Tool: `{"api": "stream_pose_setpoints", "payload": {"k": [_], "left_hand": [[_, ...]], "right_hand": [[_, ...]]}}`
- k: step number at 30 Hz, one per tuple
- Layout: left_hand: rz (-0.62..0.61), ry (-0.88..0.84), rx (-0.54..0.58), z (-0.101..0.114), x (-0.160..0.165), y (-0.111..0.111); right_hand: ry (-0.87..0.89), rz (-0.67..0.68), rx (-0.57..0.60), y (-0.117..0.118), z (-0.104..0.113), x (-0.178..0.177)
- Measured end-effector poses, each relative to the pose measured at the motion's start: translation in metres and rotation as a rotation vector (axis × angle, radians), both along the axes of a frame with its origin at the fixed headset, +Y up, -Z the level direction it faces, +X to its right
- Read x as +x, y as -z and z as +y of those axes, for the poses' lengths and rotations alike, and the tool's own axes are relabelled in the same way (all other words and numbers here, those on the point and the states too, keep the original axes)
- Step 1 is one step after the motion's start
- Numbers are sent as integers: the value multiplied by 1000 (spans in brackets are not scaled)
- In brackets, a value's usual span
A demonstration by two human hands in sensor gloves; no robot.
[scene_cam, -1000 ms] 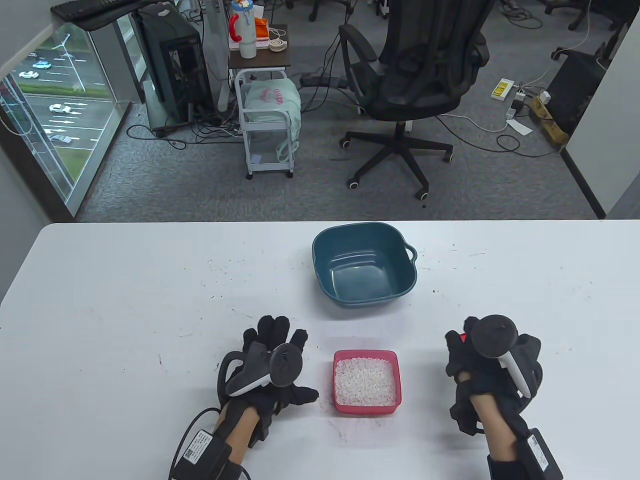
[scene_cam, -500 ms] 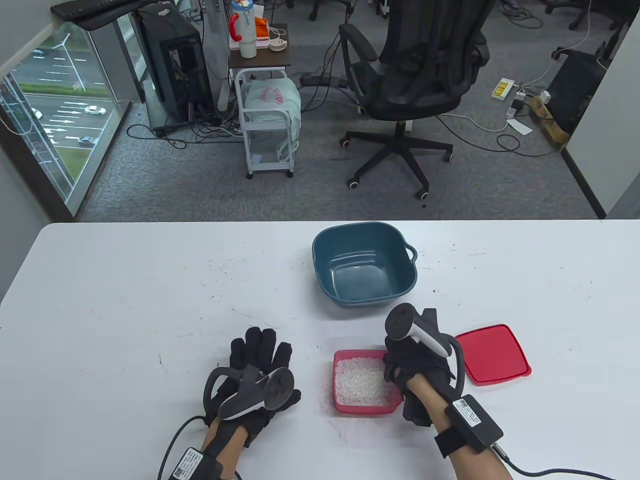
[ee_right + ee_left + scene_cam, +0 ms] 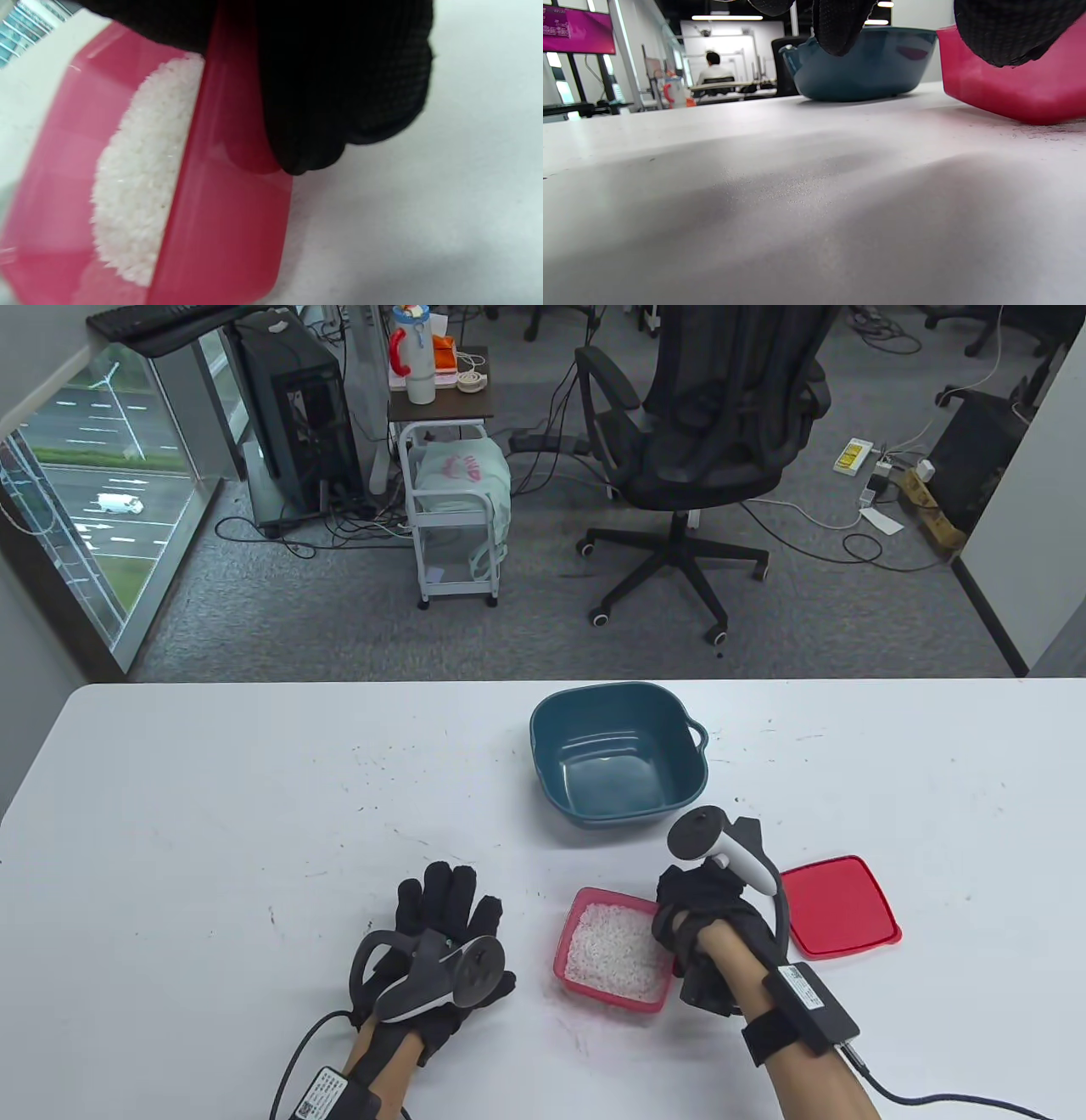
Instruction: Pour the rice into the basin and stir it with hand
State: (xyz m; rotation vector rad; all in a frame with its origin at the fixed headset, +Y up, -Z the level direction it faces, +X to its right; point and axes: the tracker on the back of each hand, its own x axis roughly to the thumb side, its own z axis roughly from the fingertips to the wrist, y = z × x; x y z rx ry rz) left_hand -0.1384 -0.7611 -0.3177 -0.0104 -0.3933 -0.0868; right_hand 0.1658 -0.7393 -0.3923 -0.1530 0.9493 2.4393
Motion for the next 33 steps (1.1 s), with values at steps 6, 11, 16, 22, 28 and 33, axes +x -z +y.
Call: {"api": "stream_pose_setpoints", "payload": {"k": [6, 11, 16, 22, 28, 33], "left_hand": [[0, 5, 11, 1, 0, -1], [6, -3, 12, 1, -2, -1], [3, 0, 10, 1, -2, -2], [9, -3, 13, 3, -5, -4], [17, -1, 5, 1, -8, -2], [20, 4, -2, 1, -8, -2]], "right_hand": [[277, -68, -22, -8, 14, 15], [526, -185, 46, 3, 50, 22], [610, -312, 175, 32, 83, 20], [469, -463, 394, 68, 93, 9], [234, -494, 535, 88, 83, 1], [124, -482, 595, 95, 76, -6]]}}
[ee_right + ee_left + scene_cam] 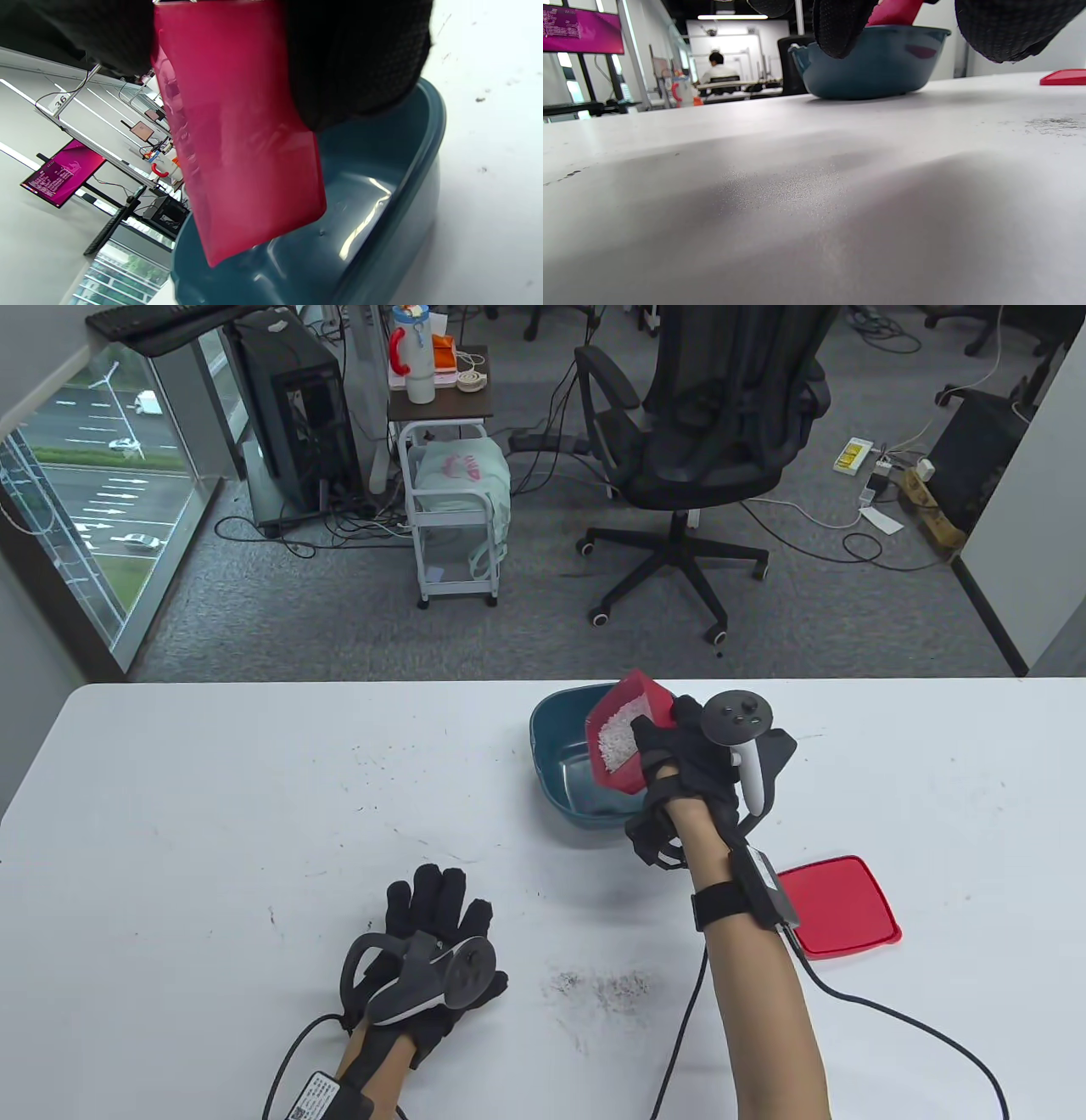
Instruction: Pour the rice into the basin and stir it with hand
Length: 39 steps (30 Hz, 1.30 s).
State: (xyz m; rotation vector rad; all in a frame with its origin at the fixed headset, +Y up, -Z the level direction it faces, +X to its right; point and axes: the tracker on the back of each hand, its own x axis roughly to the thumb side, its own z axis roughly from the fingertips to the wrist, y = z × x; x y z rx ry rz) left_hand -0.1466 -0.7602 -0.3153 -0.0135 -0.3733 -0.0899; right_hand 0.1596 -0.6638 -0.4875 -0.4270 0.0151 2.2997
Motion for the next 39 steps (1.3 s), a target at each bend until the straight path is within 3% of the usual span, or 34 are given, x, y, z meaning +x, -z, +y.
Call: {"api": "stream_pose_setpoints", "payload": {"k": [7, 14, 21, 29, 39], "left_hand": [[-1, 14, -6, 1, 1, -1], [-1, 21, -12, 1, 1, -1], [-1, 32, -16, 1, 2, -1], [-1, 38, -15, 1, 3, -1], [-3, 42, -19, 1, 4, -2]], "right_hand": [[-191, -9, 61, 4, 3, -14], [-532, -32, 188, 3, 25, -22], [-746, -28, 290, -1, 40, -24], [-943, 73, 418, -9, 50, -35], [-1035, 288, 500, -14, 44, -43]]}}
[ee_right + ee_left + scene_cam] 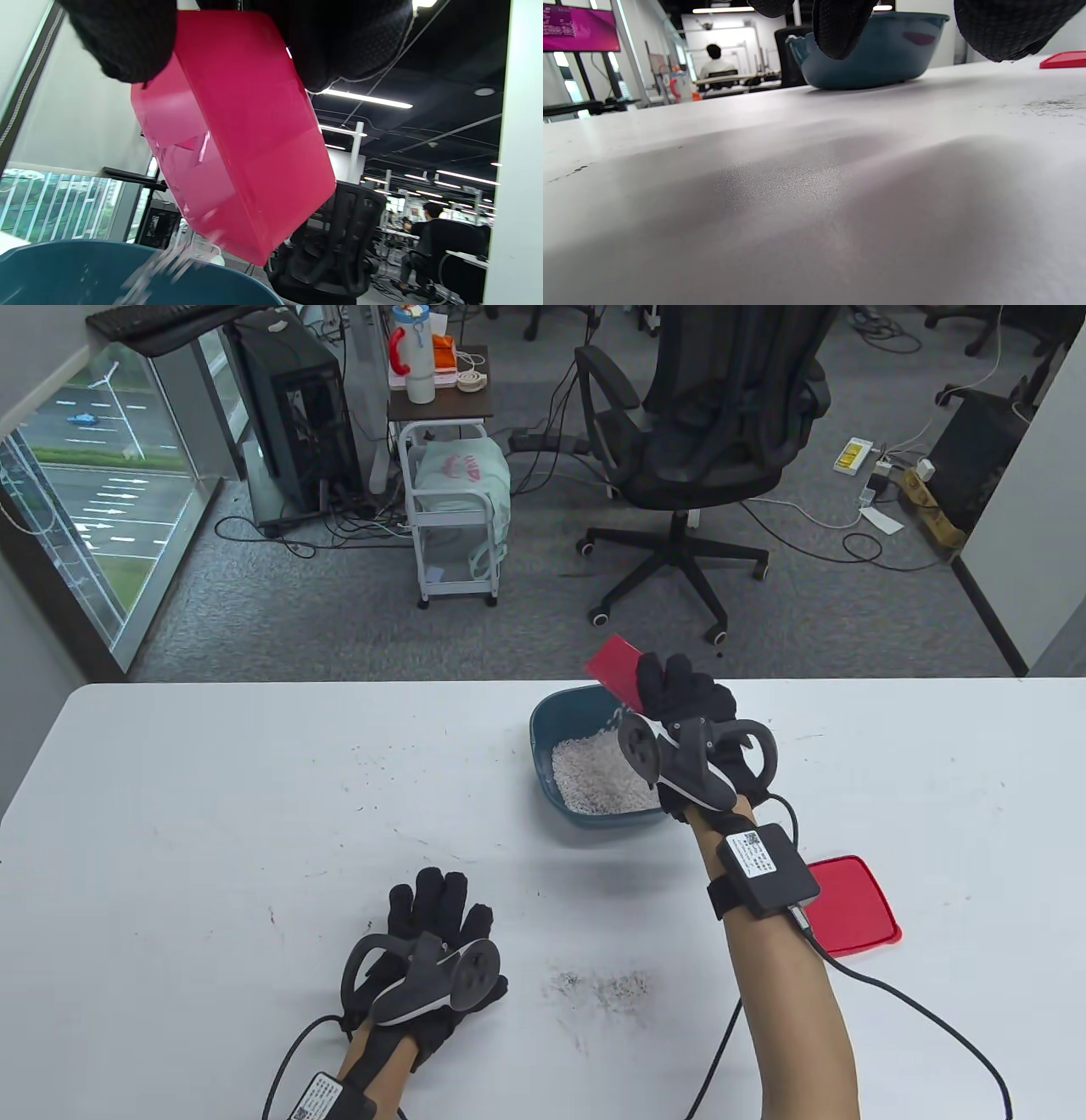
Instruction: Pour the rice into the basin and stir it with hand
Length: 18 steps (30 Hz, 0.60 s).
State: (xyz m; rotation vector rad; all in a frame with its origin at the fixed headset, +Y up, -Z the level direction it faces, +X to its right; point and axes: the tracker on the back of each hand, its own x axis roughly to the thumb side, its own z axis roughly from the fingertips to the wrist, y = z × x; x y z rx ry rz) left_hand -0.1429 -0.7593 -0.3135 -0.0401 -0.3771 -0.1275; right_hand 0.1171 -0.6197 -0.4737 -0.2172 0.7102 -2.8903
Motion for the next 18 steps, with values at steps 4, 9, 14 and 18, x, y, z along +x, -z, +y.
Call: {"api": "stream_pose_setpoints", "payload": {"k": [4, 9, 14, 18], "left_hand": [[0, 2, -4, 0, 0, 0], [0, 4, -4, 0, 1, 0], [-1, 7, -6, 0, 1, 0], [-1, 7, -7, 0, 2, 0]], "right_hand": [[31, 8, 16, 0, -11, 11], [22, -68, -109, 10, -35, 29], [57, -58, 17, 1, -38, 33], [-55, -64, 50, -3, -37, 30]]}}
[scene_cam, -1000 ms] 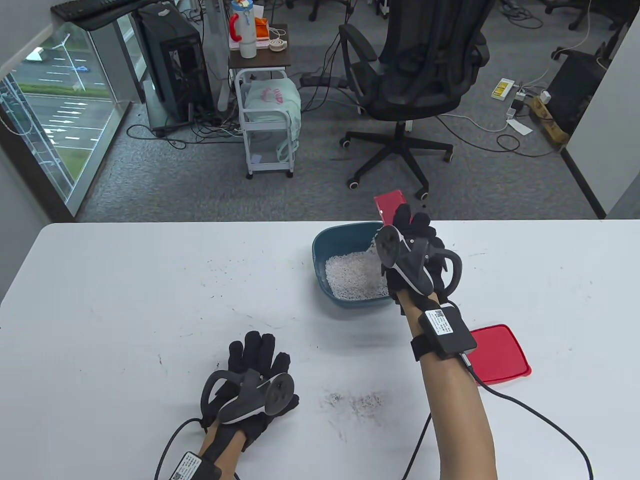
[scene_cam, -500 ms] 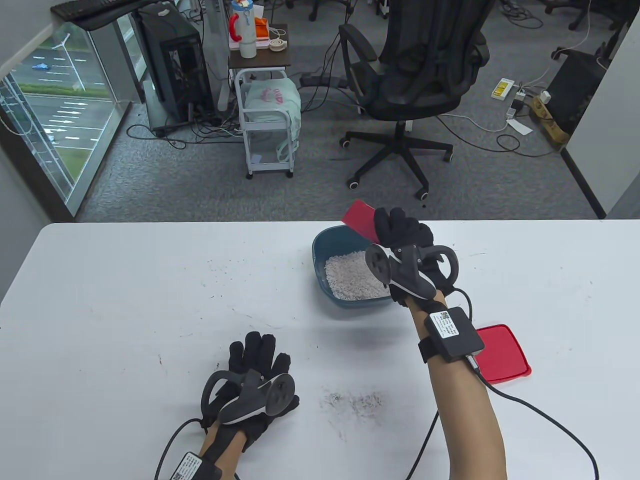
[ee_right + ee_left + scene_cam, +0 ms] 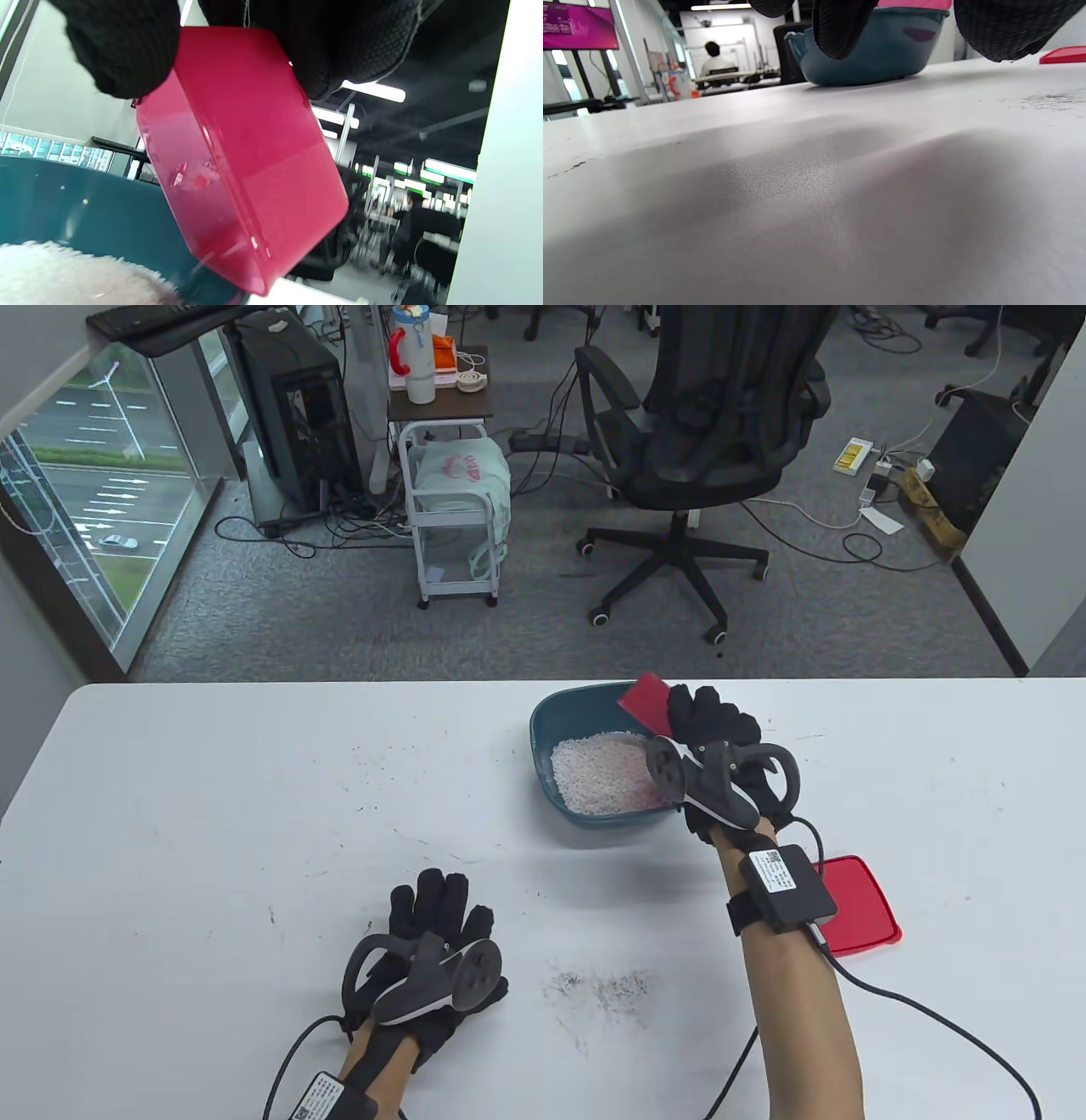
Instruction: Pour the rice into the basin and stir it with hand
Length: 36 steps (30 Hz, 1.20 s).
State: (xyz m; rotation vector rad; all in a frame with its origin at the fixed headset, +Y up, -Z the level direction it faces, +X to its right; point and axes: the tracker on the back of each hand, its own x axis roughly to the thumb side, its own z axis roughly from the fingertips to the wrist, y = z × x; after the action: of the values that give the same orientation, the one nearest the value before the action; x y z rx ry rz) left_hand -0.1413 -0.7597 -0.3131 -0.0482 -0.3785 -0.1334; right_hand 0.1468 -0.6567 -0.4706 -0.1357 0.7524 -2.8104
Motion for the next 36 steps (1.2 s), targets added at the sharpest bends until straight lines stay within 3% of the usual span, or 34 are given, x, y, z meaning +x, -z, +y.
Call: {"api": "stream_pose_setpoints", "payload": {"k": [2, 4, 7, 8, 10, 11, 12, 13, 15, 16, 18, 20, 22, 23, 25, 26, 28, 30, 31, 33, 35, 36], "left_hand": [[0, 1, 2, 0, 0, 0], [0, 0, 1, 0, 0, 0], [-2, 0, 4, 0, 0, 0], [-2, 0, 4, 0, 0, 0], [-3, 1, 4, 0, 0, 0], [-3, 2, 5, 0, 0, 0], [-4, 1, 6, 0, 1, 0], [-4, 0, 7, 0, 1, 0], [-5, 1, 8, 0, 1, 0], [-5, 2, 9, 0, 1, 0], [-5, 1, 8, 0, 1, 0], [-5, 2, 8, 0, 1, 0], [-5, 4, 9, 0, 1, -1], [-5, 4, 7, 0, 1, -1], [-4, 2, 7, 0, 1, -1], [-4, 3, 8, 0, 1, -1], [-3, 7, 8, 0, 1, -1], [-2, 5, 5, 0, 1, -1], [-2, 5, 6, 1, 1, -1], [-1, 7, 8, 1, 0, -1], [-1, 6, 6, 1, 0, -1], [-1, 5, 5, 1, 0, -1]], "right_hand": [[34, 6, 26, 0, -2, 1], [-48, -8, -120, 4, -5, -1], [12, 29, 78, -7, -1, 1], [62, 37, 91, -7, -2, 3], [-7, 6, -67, 0, -8, 1], [-61, 23, -72, -2, -10, 1], [-55, 29, 33, -6, -8, 1], [-14, 25, 65, -9, -7, 3], [76, 36, 38, -6, -9, 7], [37, 16, -64, -3, -10, 7], [-5, 30, 2, -7, -8, 9], [87, 37, 62, -9, -8, 15], [72, 23, -61, -4, -10, 15], [22, 34, -26, -9, -10, 17], [143, 43, 127, -14, -7, 24], [196, 57, 77, -11, -7, 26], [89, 28, -48, -9, -10, 25], [94, 22, 124, -16, -8, 28], [145, 24, 117, -15, -8, 30], [154, 20, -92, -7, -12, 31], [147, 41, 112, -16, -10, 32], [203, 19, 104, -15, -10, 34]]}}
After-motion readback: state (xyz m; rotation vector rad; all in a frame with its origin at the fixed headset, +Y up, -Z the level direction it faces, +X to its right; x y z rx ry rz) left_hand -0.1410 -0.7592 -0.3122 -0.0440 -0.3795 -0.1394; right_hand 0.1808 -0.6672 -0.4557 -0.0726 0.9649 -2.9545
